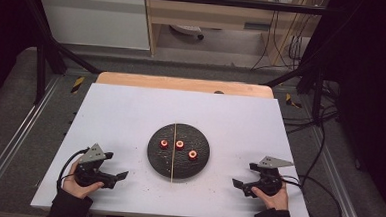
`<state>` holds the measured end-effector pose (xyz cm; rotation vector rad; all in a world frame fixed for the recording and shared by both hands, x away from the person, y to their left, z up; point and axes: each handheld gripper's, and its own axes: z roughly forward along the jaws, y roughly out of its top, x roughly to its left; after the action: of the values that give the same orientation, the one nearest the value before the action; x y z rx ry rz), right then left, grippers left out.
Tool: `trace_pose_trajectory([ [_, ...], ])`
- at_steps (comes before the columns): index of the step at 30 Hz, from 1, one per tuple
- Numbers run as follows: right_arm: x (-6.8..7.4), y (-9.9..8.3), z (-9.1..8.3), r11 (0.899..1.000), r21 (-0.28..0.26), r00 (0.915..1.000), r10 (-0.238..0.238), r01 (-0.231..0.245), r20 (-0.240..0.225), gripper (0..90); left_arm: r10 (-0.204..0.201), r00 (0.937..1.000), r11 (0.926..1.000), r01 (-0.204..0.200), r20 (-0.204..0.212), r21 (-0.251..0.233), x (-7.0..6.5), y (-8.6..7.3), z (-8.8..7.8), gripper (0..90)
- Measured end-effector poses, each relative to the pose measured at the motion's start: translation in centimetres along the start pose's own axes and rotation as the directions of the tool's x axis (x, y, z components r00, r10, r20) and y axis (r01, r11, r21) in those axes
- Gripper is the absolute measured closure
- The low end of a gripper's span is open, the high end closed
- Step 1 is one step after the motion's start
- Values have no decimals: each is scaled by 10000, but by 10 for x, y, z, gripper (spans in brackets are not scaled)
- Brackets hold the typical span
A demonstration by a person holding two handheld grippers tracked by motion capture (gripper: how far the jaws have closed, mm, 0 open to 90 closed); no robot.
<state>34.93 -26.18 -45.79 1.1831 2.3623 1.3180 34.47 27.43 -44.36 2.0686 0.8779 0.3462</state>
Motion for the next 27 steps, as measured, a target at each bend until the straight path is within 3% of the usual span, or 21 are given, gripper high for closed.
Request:
trace_pose_trajectory([
  [20,0,1,-1,10000,-42,10000,21,-21,-15,7,111,9999,9998,-113,129,146,-11,10,6,68],
  [27,-1,2,-3,10000,-62,10000,35,-34,55,7,132,9999,9998,-133,112,159,-20,22,9,83],
])
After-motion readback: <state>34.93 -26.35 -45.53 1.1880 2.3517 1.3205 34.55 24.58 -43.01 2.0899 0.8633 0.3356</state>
